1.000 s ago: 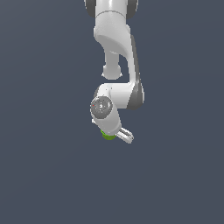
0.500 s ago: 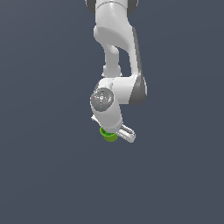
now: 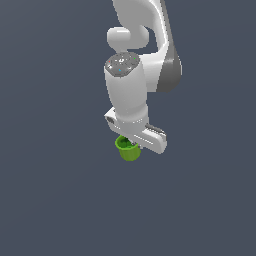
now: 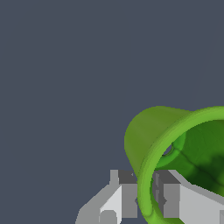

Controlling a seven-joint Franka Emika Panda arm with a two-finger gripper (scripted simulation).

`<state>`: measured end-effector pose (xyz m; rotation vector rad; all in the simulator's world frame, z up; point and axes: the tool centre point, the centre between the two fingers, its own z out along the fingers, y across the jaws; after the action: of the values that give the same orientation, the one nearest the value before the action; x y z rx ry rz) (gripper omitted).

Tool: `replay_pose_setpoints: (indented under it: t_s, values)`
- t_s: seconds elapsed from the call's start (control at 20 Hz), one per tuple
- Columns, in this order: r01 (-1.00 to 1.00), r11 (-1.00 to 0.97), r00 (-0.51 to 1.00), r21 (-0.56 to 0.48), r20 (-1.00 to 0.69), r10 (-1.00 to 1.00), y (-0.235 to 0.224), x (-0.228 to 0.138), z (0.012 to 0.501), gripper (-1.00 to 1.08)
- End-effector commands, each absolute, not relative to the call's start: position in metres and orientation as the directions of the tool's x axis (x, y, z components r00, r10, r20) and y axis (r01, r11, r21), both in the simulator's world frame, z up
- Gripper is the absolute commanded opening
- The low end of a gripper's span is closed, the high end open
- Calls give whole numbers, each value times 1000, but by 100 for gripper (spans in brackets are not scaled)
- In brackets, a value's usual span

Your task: Pick up the object and move it to a goal position.

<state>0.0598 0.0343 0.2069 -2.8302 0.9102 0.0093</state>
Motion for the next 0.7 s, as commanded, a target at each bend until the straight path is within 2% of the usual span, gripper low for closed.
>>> replay_pose_setpoints:
  t_s: [0.0, 0.3, 0.65]
  values:
    - [-576, -794, 809, -196, 2, -588, 39, 66, 246, -100]
    - [-559, -780, 781, -280, 138, -609, 51, 69, 336, -100]
    - [-525, -768, 724, -368, 283, -630, 66, 54, 436, -100]
